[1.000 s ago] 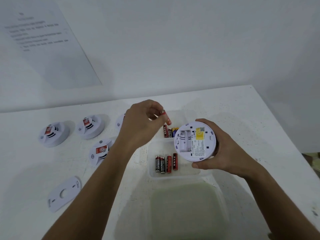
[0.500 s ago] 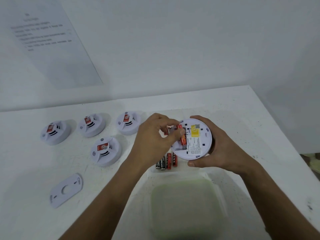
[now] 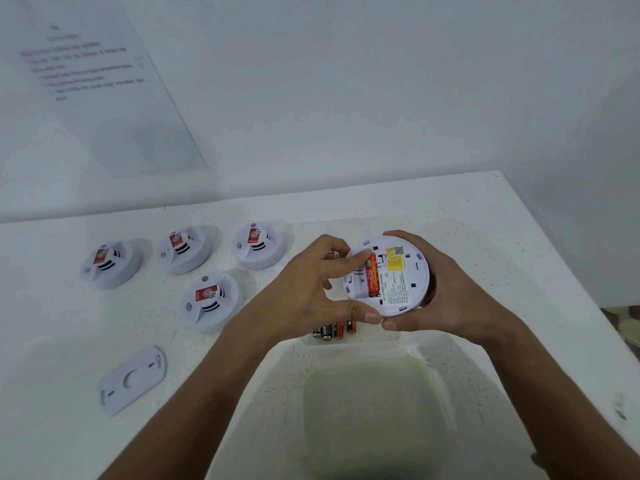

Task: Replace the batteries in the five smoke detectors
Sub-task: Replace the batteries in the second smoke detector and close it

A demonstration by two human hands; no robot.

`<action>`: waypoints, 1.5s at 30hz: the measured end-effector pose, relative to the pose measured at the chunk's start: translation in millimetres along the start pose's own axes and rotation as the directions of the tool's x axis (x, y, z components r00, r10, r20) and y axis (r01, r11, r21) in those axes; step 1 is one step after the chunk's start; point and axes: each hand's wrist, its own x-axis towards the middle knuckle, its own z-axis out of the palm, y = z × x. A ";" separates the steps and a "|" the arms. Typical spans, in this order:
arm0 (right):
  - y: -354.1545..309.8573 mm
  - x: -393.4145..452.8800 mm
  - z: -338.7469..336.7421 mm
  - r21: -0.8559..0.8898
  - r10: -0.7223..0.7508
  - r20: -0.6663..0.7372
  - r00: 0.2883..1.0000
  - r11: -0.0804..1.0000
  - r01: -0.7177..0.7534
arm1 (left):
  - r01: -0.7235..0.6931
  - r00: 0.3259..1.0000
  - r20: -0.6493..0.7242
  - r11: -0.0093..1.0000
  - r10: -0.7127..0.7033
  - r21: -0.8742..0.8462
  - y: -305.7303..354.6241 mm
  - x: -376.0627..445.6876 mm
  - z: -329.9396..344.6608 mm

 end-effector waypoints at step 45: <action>29.1 8.1 -7.6 -0.049 0.068 -0.057 0.996 0.996 -0.071 | 0.309 0.937 -0.029 0.782 -0.349 0.541 -77.3 88.3 -20.9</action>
